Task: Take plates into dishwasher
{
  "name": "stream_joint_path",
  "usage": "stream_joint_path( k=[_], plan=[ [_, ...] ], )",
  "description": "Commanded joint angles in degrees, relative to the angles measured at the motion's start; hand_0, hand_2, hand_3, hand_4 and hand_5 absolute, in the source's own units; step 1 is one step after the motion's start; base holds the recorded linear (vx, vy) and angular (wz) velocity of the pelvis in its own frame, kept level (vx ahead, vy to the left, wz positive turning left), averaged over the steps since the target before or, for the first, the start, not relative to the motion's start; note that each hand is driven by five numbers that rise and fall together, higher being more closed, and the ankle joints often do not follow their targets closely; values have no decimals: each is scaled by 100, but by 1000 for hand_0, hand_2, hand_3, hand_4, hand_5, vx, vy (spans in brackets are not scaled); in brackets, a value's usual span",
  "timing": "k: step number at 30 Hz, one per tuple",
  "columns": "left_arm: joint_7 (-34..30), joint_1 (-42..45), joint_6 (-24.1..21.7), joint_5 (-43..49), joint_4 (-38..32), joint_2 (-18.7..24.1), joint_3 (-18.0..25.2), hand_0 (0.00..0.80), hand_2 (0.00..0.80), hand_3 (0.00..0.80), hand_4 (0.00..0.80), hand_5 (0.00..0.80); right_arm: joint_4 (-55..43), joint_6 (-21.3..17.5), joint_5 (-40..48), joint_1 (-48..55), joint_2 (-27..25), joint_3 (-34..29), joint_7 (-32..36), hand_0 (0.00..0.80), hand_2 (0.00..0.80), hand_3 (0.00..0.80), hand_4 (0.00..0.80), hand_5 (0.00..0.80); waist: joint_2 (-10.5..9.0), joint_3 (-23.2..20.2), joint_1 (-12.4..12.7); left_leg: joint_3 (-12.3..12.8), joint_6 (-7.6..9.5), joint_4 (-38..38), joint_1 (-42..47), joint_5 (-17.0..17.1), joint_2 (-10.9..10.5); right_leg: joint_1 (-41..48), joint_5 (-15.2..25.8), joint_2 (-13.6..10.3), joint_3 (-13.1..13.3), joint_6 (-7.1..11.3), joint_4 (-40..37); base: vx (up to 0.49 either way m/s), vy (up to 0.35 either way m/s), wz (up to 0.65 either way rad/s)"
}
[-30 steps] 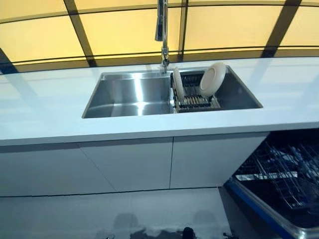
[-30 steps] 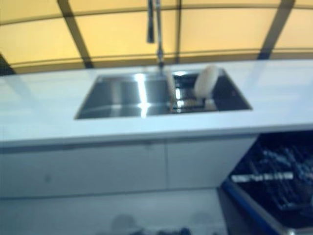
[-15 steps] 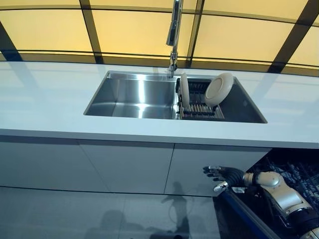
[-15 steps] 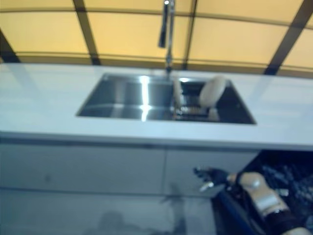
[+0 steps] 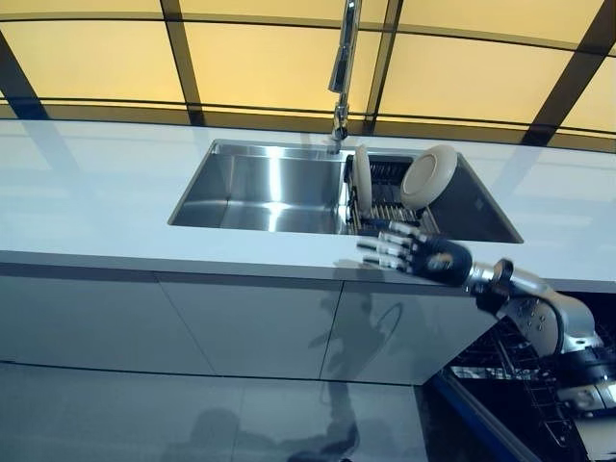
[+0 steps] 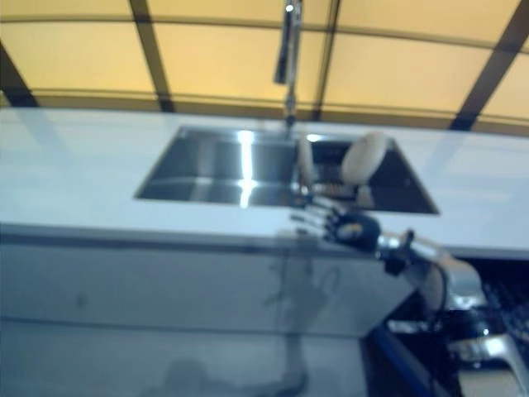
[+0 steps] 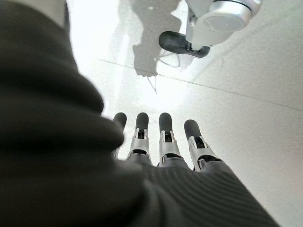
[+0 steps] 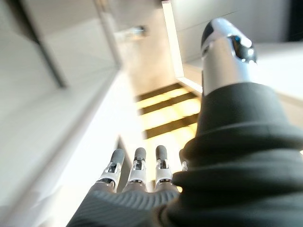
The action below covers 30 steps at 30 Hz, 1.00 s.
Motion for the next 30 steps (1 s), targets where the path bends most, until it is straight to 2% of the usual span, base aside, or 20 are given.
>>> stream_joint_path(
  k=[1, 4, 5, 6, 7, 11, 12, 13, 15, 17, 18, 20, 21, 22, 24, 25, 27, 28, 30],
  plan=[
    [48, -245, -121, 180, 305, 163, -253, 0, 0, 0, 0, 0, 591, -734, 1069, -777, -276, -390, -1036, 0, 0, 0, 0, 0, -110, -213, 168, 134, 495, 298, -304, -343, -308, 150, -1148, -302, -41, 537, 838, 45, -11, 2],
    [100, -263, -139, 88, 315, 149, -338, 0, 0, 0, 0, 0, 965, -1139, 1272, -1031, -485, -573, -1850, 0, 0, 0, 0, 0, -85, -214, 150, 146, 500, 319, -279, -370, -309, 172, -1219, -307, -67, 521, 928, 46, -21, 0],
    [127, -275, -129, 43, 318, 143, -379, 0, 0, 0, 0, 0, 1114, -1416, 1385, -1122, -575, -672, -2404, 0, 0, 0, 0, 0, -69, -203, 132, 148, 500, 333, -276, -378, -307, 168, -1262, -307, -80, 507, 992, 40, -28, -1],
    [132, -282, -123, 30, 321, 141, -383, 0, 0, 0, 0, 0, 1161, -1442, 1367, -1160, -605, -721, -2514, 0, 0, 0, 0, 0, -64, -198, 124, 147, 501, 339, -276, -382, -307, 165, -1277, -306, -79, 502, 1014, 56, -53, 0],
    [159, -305, -116, -22, 357, 138, -413, 0, 0, 0, 0, 0, 1297, -1678, 1571, -1291, -729, -855, -3199, 0, 0, 0, 0, 0, -46, -176, 94, 151, 501, 357, -273, -390, -305, 153, -1327, -299, -83, 474, 1090, 54, -60, 0],
    [248, -405, 13, -252, 344, 111, -518, 0, 0, 0, 0, 0, 1484, -2153, 836, -1577, -878, -949, -4697, 0, 0, 0, 0, 0, -11, -118, 29, 147, 488, 446, -300, -416, -298, 163, -1451, -261, -69, 370, 1205, 49, -65, -1],
    [282, -441, 53, -316, 344, 97, -539, 0, 0, 0, 0, 0, 1565, -2181, 819, -1670, -957, -906, -5169, 0, 0, 0, 0, 0, -2, -102, 8, 149, 484, 477, -319, -415, -293, 163, -1489, -249, -62, 335, 1237, 55, -86, -2],
    [321, -492, 55, -434, 396, 83, -570, 0, 0, 0, 0, 0, 1801, -2382, 606, -1868, -1096, -823, -5749, 0, 0, 0, 0, 0, -1, -81, -13, 155, 469, 598, -380, -450, -286, 149, -1555, -234, -51, 281, 1294, 63, -98, -2],
    [398, -534, 46, -582, 451, 50, -557, 0, 0, 0, 0, 0, 2060, -2562, 523, -2147, -1291, -632, -6161, 0, 0, 0, 0, 0, -35, -54, -23, 172, 440, 860, -454, -557, -269, 144, -1631, -217, -34, 198, 1353, 77, -108, -2],
    [487, -575, 55, -694, 521, 24, -516, 0, 0, 0, 0, 0, 2270, -2628, 265, -2461, -1422, -375, -6370, 0, 0, 0, 0, 0, -127, -15, -5, 256, 362, 1407, -577, -755, -184, 219, -1702, -195, -11, 40, 1346, 101, -136, -2],
    [508, -589, 71, -714, 531, 4, -505, 0, 0, 0, 0, 0, 2261, -2584, -29, -2564, -1473, -210, -6436, 0, 0, 0, 0, 0, -181, 38, 22, 295, 325, 1959, -795, -775, -141, 292, -1685, -183, 5, -53, 1292, 77, -145, -9],
    [534, -573, 91, -691, 519, -70, -461, 0, 0, 0, 0, 0, 2116, -2441, -600, -2666, -1547, 191, -6575, 0, 0, 0, 0, 0, -215, 189, 108, 225, 288, 3518, -1591, -477, -139, 361, -1614, -116, -12, -223, 1218, 22, -93, -15],
    [529, -552, 92, -642, 504, -102, -420, 0, 0, 0, 0, 0, 2071, -2426, -682, -2682, -1582, 325, -6642, 0, 0, 0, 0, 0, -184, 235, 125, 182, 275, 3921, -1889, -337, -130, 346, -1620, -73, -30, -280, 1263, 23, 0, -20],
    [481, -547, 117, -587, 497, -139, -408, 0, 0, 0, 0, 0, 2011, -2379, -868, -2676, -1548, 409, -6722, 0, 0, 0, 0, 0, -165, 303, 148, 169, 259, 3946, -2110, -308, -169, 355, -1638, -64, -44, -293, 1332, 75, 49, -17],
    [403, -568, 118, -496, 509, -201, -419, 0, 0, 0, 0, 0, 2003, -2298, -912, -2668, -1453, 450, -6743, 0, 0, 0, 0, 0, -164, 334, 145, 266, 153, 2804, -1922, -180, -202, 450, -1637, -123, -120, -203, 1297, 132, 146, -9],
    [378, -575, 68, -511, 483, -236, -510, 0, 0, 0, 0, 0, 2031, -2208, -953, -2691, -1363, 517, -6722, 0, 0, 0, 0, 0, -135, 353, 159, 235, 4, 1589, -1821, 241, -241, 563, -1604, -125, -200, -151, 1213, 120, 170, 6],
    [389, -573, 40, -438, 350, -268, -541, 0, 0, 0, 0, 0, 2134, -2137, -1154, -2670, -1325, 541, -6688, 0, 0, 0, 0, 0, -128, 436, 213, 27, -76, 988, -1988, 777, -270, 834, -1628, -130, -241, -157, 1116, 146, 167, 21],
    [434, -618, 41, -423, 349, -244, -548, 0, 0, 0, 0, 0, 2265, -2102, -1142, -2686, -1324, 544, -6545, 0, 0, 0, 0, 0, -153, 398, 236, -81, 39, 1029, -1959, 552, -410, 933, -1664, -189, -181, -67, 1056, 233, 200, 23],
    [503, -722, 28, -440, 433, -197, -572, 0, 0, 0, 0, 0, 2401, -1938, -1115, -2631, -1337, 523, -6300, 0, 0, 0, 0, 0, -169, 284, 216, 64, 85, 845, -1839, 407, -399, 1011, -1706, -256, -300, 27, 982, 223, 160, 8]
  ],
)
